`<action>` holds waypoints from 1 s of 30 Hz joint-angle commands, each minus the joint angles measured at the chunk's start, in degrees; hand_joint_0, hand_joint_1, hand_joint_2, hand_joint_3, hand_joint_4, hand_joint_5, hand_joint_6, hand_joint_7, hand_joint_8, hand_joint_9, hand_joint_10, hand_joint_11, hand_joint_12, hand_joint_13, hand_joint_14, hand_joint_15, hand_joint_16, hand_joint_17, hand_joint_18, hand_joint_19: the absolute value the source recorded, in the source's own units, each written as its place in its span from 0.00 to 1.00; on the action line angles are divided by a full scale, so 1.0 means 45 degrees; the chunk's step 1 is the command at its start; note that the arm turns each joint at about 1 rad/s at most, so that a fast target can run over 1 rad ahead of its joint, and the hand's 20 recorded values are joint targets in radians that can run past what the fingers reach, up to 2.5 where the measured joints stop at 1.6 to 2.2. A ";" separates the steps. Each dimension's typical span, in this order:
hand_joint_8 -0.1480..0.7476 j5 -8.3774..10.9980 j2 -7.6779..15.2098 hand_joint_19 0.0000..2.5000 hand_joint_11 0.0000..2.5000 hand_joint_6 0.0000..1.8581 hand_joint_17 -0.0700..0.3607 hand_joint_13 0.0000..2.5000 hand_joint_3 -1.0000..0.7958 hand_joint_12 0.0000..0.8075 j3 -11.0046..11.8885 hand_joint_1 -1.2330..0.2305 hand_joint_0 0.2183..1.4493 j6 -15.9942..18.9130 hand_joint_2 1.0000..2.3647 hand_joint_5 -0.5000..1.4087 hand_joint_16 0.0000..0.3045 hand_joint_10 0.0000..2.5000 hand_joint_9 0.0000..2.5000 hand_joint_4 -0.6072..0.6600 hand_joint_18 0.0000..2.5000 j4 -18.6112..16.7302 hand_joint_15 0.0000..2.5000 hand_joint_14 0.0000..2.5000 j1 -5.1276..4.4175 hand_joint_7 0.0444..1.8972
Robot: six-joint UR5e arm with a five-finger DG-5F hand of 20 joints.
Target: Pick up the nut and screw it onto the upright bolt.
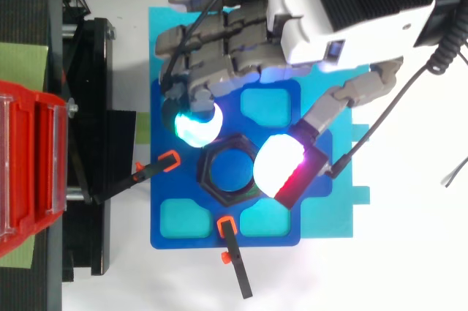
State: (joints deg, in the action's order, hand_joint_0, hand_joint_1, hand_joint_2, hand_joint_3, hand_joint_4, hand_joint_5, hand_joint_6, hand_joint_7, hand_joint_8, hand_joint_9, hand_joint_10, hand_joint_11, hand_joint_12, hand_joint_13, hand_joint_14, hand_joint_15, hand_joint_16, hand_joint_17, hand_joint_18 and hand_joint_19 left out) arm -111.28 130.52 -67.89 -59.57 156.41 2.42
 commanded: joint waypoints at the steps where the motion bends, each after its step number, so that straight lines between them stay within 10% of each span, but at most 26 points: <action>1: 0.43 -0.0135 0.0000 0.00 0.00 0.28 0.27 0.18 0.28 0.29 0.0086 0.67 0.22 -0.0123 0.00 0.20 0.07 0.00 0.23 0.57 0.03 0.0067 0.00 0.00 0.0165 0.66; 13: 0.44 -0.0408 0.0000 0.00 0.00 0.28 0.25 0.22 0.28 0.26 0.0145 0.65 0.23 -0.0142 0.00 0.22 0.06 0.00 0.29 0.59 0.08 0.0028 0.00 0.00 0.0536 0.67; 17: 0.40 -0.0428 0.0000 0.00 0.00 0.27 0.28 0.18 0.28 0.28 0.0359 0.66 0.21 -0.0142 0.00 0.19 0.07 0.00 0.24 0.63 0.04 0.0067 0.00 0.00 0.0536 0.47; 30: 0.36 -0.0350 0.0019 0.00 0.00 0.27 0.32 0.09 0.28 0.33 0.0965 0.69 0.20 -0.0123 0.00 0.16 0.10 0.00 0.14 0.57 0.00 0.0302 0.00 0.00 0.0107 0.31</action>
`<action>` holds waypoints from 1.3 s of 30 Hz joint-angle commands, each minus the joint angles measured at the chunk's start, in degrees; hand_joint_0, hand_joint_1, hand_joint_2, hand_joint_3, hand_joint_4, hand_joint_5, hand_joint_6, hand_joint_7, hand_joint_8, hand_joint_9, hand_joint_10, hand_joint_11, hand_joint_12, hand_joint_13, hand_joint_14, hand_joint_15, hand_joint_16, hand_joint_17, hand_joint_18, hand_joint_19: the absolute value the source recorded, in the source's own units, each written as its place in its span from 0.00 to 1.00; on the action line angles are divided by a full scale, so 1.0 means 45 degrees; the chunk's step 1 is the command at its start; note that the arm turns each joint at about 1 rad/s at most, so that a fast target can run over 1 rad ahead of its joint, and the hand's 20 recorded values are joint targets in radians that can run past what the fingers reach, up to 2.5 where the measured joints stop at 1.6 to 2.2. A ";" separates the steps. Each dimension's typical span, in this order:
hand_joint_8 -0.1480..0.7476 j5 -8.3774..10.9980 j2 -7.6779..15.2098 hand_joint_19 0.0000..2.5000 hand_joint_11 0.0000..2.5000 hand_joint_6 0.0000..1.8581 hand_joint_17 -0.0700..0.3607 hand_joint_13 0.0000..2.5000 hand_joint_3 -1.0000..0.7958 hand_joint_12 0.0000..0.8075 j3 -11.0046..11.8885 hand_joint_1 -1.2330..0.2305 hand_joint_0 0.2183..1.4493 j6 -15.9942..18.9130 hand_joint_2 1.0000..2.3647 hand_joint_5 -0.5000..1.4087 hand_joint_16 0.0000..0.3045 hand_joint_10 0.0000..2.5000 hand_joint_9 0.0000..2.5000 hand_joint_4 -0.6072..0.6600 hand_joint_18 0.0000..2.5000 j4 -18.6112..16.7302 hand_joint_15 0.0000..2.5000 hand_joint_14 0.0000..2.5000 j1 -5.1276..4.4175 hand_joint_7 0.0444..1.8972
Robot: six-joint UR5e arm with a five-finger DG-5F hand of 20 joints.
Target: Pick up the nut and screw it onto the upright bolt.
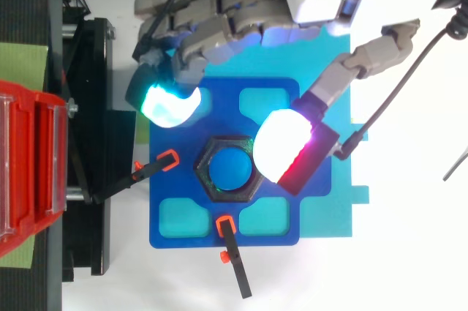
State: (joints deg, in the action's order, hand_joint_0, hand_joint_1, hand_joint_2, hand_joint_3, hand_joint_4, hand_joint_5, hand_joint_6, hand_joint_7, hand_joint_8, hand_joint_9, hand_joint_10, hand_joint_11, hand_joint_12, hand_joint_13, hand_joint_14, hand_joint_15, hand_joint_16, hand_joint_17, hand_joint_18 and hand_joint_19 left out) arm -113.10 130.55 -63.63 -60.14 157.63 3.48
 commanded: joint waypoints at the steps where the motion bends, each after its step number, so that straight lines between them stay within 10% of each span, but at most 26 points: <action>1: 0.36 0.0154 0.0012 0.00 0.00 0.27 0.33 0.09 0.28 0.33 0.0019 0.69 0.20 0.0024 0.00 0.16 0.10 0.00 0.14 0.57 0.00 0.0069 0.00 0.00 -0.0245 0.31; 10: 0.35 0.0584 0.0012 0.00 0.00 0.27 0.33 0.08 0.28 0.34 -0.0411 0.70 0.19 0.0141 0.00 0.16 0.11 0.00 0.12 0.55 0.00 -0.0126 0.00 0.00 -0.0753 0.30; 39: 0.42 0.0427 0.0012 0.00 0.00 0.27 0.30 0.15 0.28 0.32 -0.0606 0.67 0.21 0.0083 0.00 0.20 0.08 0.00 0.21 0.64 0.01 0.0128 0.00 0.00 -0.0499 0.56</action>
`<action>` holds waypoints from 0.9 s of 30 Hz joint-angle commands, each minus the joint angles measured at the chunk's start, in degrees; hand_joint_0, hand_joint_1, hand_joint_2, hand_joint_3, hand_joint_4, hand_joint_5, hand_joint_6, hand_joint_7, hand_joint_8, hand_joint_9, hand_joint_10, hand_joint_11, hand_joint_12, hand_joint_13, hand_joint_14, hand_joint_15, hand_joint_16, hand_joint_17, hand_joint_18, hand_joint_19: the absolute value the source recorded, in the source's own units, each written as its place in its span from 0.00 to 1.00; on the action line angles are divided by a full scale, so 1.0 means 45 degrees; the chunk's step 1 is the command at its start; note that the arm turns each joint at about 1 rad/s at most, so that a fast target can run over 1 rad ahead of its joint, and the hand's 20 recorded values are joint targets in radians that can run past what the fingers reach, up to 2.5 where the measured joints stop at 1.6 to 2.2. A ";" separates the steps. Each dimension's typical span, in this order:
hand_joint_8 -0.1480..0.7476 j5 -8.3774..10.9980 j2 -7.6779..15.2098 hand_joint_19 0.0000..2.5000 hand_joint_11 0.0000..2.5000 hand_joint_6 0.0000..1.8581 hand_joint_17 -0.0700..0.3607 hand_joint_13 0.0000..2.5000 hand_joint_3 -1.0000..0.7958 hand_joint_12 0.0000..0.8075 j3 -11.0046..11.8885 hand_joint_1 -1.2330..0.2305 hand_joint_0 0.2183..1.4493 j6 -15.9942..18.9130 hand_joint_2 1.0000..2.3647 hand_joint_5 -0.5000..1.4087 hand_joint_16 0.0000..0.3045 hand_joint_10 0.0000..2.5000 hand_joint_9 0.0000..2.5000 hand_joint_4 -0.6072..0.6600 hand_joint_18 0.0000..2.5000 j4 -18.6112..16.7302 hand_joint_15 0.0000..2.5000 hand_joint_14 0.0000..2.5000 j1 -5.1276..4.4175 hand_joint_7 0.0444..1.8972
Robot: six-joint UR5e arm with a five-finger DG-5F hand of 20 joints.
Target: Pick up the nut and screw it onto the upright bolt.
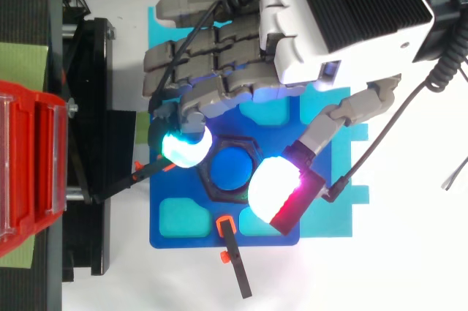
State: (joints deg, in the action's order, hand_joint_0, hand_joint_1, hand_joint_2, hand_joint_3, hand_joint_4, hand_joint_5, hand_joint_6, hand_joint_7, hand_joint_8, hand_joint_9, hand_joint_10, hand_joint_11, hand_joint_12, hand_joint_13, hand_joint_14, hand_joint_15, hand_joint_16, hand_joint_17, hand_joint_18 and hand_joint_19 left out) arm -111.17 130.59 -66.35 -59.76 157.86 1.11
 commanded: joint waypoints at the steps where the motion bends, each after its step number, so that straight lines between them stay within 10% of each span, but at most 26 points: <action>1: 0.42 -0.0003 0.0004 0.00 0.00 0.27 0.30 0.15 0.28 0.31 -0.0001 0.67 0.21 -0.0001 0.00 0.21 0.08 0.00 0.21 0.64 0.01 0.0077 0.00 0.00 0.0046 0.56; 17: 0.45 -0.0179 -0.0016 0.00 0.00 0.29 0.23 0.28 0.28 0.23 -0.0001 0.63 0.23 -0.0079 0.00 0.26 0.04 0.00 0.38 0.60 0.17 0.0057 0.00 0.00 0.0358 0.72; 27: 0.41 -0.0628 -0.0016 0.00 0.00 0.32 0.19 0.42 0.28 0.15 0.0018 0.59 0.25 -0.0079 0.00 0.29 0.02 0.00 0.57 0.51 0.30 -0.0040 0.00 0.00 0.0846 0.65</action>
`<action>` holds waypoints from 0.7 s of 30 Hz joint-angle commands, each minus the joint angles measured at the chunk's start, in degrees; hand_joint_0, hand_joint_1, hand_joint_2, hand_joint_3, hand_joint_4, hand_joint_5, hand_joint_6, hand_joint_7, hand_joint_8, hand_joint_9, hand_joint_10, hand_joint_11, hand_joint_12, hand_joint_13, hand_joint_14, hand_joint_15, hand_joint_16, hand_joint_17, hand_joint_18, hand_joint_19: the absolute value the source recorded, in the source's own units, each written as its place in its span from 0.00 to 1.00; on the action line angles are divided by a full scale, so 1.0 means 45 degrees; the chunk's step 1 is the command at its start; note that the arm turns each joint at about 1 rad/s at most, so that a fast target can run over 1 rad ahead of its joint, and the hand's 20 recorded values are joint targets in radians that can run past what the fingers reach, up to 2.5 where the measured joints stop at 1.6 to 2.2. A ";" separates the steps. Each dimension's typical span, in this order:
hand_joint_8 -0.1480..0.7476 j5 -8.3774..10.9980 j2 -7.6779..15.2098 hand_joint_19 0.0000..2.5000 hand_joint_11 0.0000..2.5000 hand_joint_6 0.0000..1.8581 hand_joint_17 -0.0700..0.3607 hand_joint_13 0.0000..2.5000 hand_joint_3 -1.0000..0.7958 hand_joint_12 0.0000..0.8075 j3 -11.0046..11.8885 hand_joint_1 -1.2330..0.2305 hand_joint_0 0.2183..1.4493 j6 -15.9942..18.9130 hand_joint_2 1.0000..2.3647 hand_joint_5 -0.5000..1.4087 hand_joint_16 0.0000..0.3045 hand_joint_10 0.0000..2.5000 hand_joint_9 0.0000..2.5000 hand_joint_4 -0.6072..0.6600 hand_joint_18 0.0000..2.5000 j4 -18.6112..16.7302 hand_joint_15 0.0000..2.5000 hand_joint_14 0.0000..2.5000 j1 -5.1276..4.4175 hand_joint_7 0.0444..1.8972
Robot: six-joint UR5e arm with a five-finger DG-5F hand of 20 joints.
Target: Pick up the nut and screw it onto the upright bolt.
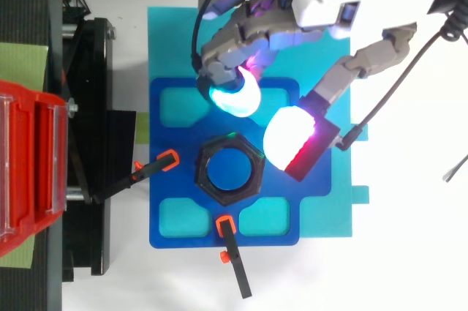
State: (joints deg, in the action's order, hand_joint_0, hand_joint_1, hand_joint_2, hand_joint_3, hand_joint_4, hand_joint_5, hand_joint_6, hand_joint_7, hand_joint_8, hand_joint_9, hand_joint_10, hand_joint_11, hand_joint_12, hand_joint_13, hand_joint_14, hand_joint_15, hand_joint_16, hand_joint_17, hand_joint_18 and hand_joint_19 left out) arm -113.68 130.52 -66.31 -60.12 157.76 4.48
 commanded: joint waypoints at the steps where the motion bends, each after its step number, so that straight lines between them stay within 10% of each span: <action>1: 0.40 -0.0071 -0.0001 0.00 0.00 0.32 0.19 0.42 0.28 0.14 0.0009 0.59 0.25 0.0000 0.00 0.29 0.02 0.00 0.58 0.50 0.31 -0.0057 0.00 0.00 0.0097 0.65; 7: 0.40 -0.0090 -0.0001 0.00 0.01 0.27 0.19 0.42 0.28 0.15 0.0087 0.60 0.25 0.0019 0.00 0.29 0.02 0.00 0.60 0.55 0.31 -0.0272 0.00 0.00 0.0097 0.72; 12: 0.37 -0.0090 -0.0001 0.00 0.00 0.27 0.26 0.24 0.28 0.24 0.0458 0.65 0.21 0.0019 0.00 0.21 0.06 0.00 0.35 0.66 0.13 -0.0213 0.00 0.00 0.0058 0.41; 21: 0.35 -0.0110 0.0019 0.00 0.00 0.27 0.32 0.09 0.28 0.32 0.0693 0.69 0.19 0.0039 0.00 0.16 0.10 0.00 0.15 0.56 0.00 -0.0174 0.00 0.00 -0.0274 0.29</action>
State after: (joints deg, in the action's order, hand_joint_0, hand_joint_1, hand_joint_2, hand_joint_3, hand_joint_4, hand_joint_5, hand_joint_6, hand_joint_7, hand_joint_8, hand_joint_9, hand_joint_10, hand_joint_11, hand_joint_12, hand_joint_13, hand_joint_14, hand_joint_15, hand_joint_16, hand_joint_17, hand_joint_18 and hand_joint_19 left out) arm -114.24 130.56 -63.28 -59.96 157.11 3.79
